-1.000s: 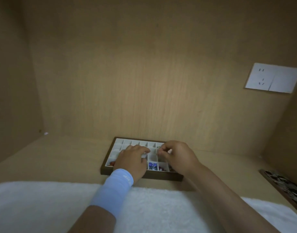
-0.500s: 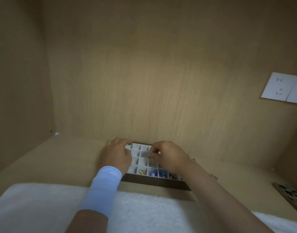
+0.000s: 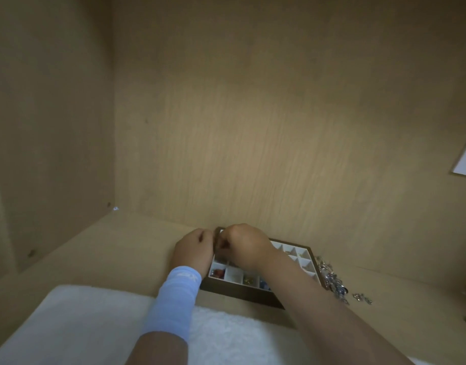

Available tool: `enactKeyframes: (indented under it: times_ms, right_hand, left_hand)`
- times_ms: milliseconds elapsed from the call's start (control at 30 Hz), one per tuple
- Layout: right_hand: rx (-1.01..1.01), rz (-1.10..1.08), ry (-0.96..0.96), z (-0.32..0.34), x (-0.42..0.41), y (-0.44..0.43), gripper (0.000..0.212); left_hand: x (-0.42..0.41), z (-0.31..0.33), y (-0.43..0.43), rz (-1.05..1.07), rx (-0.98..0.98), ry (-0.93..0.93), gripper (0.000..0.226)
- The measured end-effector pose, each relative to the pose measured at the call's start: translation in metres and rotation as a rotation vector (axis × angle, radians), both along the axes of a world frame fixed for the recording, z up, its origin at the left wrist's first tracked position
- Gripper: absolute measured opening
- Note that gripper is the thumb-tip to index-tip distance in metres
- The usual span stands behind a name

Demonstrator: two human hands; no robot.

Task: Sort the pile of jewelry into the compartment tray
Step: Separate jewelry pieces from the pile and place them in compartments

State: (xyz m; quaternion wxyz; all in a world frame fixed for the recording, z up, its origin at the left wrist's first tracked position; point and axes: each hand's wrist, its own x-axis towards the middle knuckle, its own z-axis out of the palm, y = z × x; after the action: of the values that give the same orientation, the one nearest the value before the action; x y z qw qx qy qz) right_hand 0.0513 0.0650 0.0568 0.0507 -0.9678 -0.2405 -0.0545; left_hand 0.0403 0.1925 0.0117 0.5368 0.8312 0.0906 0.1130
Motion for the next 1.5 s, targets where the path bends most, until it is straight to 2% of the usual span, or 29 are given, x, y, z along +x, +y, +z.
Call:
enactKeyframes:
  times_ms: [167,367,533,700,833,1000,1067,1167,1267,1500]
  right_hand:
    - [0.038,0.008,-0.022,-0.009,0.005,0.001,0.010]
    - [0.282,-0.054,0.030,0.009,-0.007,-0.037,0.008]
    - [0.408,-0.237,0.009,0.025,-0.042,-0.109,0.007]
    - [0.398,-0.399,0.067,0.008,-0.080,-0.180,0.009]
    - [0.414,-0.473,0.083,-0.015,-0.101,-0.219,0.012]
    - [0.471,-0.509,0.103,-0.025,-0.113,-0.244,0.013]
    - [0.503,-0.510,0.116,-0.026,-0.114,-0.246,0.004]
    - [0.526,-0.506,0.150,-0.029,-0.115,-0.247,0.017]
    - [0.513,-0.506,0.160,-0.035,-0.111,-0.245,0.017]
    - [0.507,-0.487,0.132,-0.046,-0.104,-0.240,0.012]
  left_hand:
    - [0.000,0.000,0.000,0.009,-0.018,-0.010,0.032]
    - [-0.010,0.006,-0.006,0.002,0.071,-0.143,0.027]
    - [-0.014,0.007,-0.033,-0.102,0.335,-0.379,0.023]
    - [-0.033,0.009,-0.082,-0.371,0.619,-0.586,0.025]
    - [-0.050,0.007,-0.118,-0.558,0.746,-0.602,0.030]
    - [-0.063,0.003,-0.151,-0.670,0.783,-0.572,0.030]
    - [-0.065,0.003,-0.165,-0.684,0.810,-0.560,0.030]
    - [-0.064,0.001,-0.182,-0.676,0.836,-0.509,0.030]
    - [-0.061,-0.004,-0.189,-0.671,0.879,-0.456,0.031]
    - [-0.059,-0.015,-0.186,-0.676,0.821,-0.462,0.029]
